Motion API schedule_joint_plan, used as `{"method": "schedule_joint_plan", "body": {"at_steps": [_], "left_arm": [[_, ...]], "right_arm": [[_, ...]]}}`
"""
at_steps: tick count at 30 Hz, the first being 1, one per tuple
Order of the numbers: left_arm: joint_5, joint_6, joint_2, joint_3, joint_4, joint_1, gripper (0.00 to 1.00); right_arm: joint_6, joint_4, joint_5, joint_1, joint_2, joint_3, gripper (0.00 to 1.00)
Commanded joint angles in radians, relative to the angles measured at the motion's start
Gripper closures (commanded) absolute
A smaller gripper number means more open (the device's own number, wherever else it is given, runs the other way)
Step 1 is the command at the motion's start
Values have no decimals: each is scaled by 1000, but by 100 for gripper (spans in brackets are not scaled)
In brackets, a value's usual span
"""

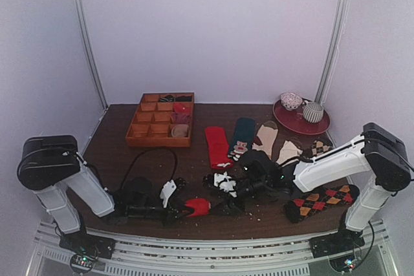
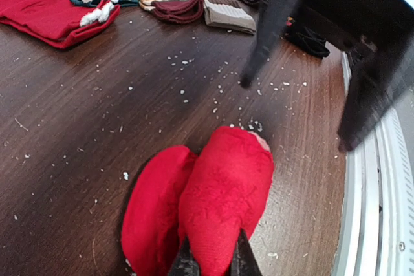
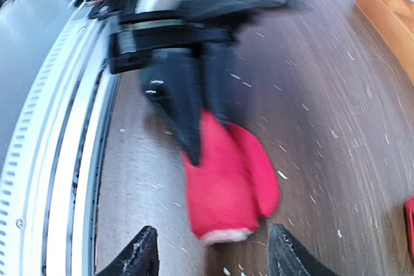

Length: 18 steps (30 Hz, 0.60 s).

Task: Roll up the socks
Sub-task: Roll a pair of socks at the center of the board.

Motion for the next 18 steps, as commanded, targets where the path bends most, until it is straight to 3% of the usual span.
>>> {"method": "schedule_joint_plan", "body": {"at_steps": [1,18], "left_arm": [[16,-61,47,-43,-283,-2,100],[40,-44,74,-22,-302,-2,100]], "right_arm": [[-167,88,89,39,16,2,42],[-178,61,181,81,168,71,47]]}}
